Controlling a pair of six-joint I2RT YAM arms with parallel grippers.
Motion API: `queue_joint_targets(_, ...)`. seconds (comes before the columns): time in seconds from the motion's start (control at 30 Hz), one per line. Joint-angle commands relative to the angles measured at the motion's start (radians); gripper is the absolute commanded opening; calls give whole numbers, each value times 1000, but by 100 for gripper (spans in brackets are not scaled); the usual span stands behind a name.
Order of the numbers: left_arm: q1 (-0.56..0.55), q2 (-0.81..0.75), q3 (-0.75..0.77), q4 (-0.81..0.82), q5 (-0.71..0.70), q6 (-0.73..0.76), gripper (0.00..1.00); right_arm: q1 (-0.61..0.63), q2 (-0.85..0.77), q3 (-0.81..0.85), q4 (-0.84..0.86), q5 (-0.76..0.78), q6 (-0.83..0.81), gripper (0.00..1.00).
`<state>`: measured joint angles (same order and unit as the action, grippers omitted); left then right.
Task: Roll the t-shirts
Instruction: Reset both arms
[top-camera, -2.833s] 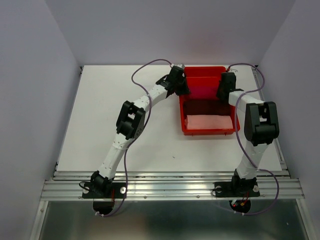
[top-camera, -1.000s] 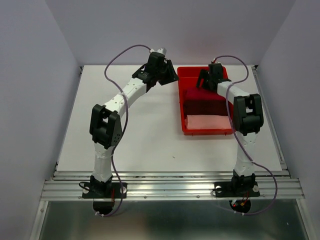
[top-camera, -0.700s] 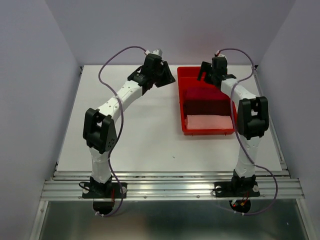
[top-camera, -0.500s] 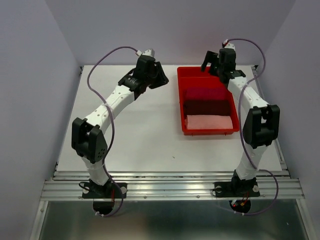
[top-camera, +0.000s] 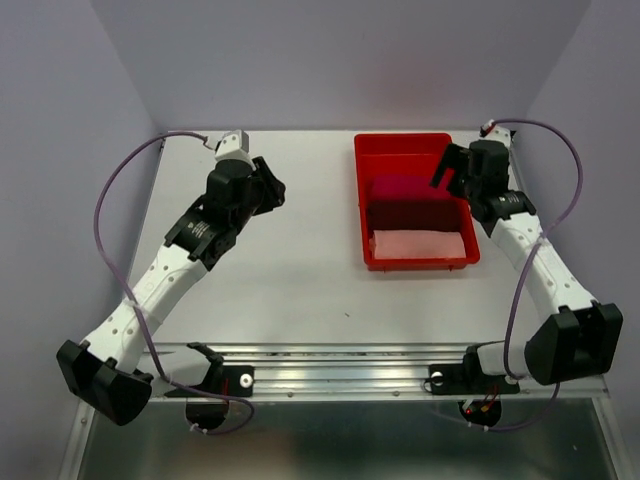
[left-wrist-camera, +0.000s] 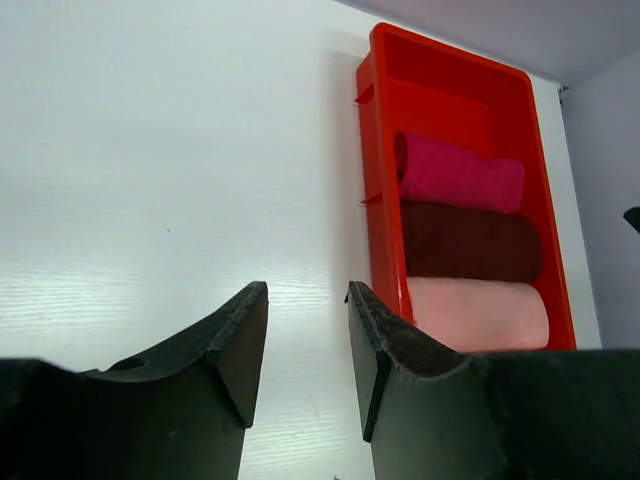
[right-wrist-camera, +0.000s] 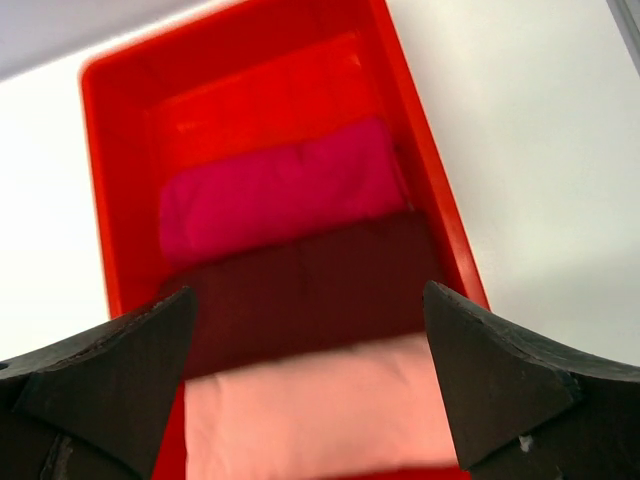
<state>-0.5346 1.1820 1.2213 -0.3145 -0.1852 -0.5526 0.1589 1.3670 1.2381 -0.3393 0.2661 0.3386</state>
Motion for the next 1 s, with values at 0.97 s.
queue_joint_targets(0.97, 8, -283, -223, -23, -73, 19, 49, 8, -476, -336, -288, 249, 120, 100)
